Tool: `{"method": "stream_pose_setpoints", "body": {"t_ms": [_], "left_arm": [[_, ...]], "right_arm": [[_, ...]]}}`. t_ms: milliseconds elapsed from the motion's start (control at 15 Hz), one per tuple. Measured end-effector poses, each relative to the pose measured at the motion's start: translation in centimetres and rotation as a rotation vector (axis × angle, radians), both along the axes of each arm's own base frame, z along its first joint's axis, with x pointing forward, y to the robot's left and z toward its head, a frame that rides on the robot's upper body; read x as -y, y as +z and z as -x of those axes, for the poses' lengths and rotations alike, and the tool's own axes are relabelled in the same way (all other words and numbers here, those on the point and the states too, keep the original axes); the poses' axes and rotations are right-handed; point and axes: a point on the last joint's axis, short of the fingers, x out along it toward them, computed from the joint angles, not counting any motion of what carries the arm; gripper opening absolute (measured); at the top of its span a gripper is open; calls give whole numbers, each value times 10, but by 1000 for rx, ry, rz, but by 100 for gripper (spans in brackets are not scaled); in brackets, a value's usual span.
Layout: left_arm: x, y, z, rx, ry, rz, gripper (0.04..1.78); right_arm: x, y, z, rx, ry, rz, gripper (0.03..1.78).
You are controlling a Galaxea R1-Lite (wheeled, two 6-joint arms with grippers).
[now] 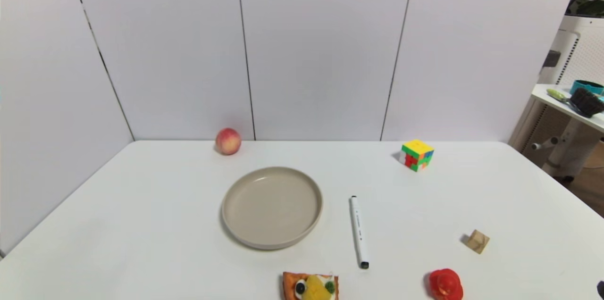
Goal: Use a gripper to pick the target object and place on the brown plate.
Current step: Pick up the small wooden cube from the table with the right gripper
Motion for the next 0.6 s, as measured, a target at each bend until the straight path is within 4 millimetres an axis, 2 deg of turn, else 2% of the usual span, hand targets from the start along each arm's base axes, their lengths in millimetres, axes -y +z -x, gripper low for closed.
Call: {"method": "stream_pose_setpoints", "body": {"t_ms": [333, 467, 600], "left_arm": [[0, 0, 0, 0, 0, 0, 169], [0, 0, 0, 0, 0, 0, 169], [0, 0, 0, 0, 0, -1, 169]], "right_arm": [[-5, 65, -68, -288, 72, 87, 169], [-7, 79, -94, -428, 109, 158, 169], [-7, 82, -114, -593, 159, 235, 169]]}}
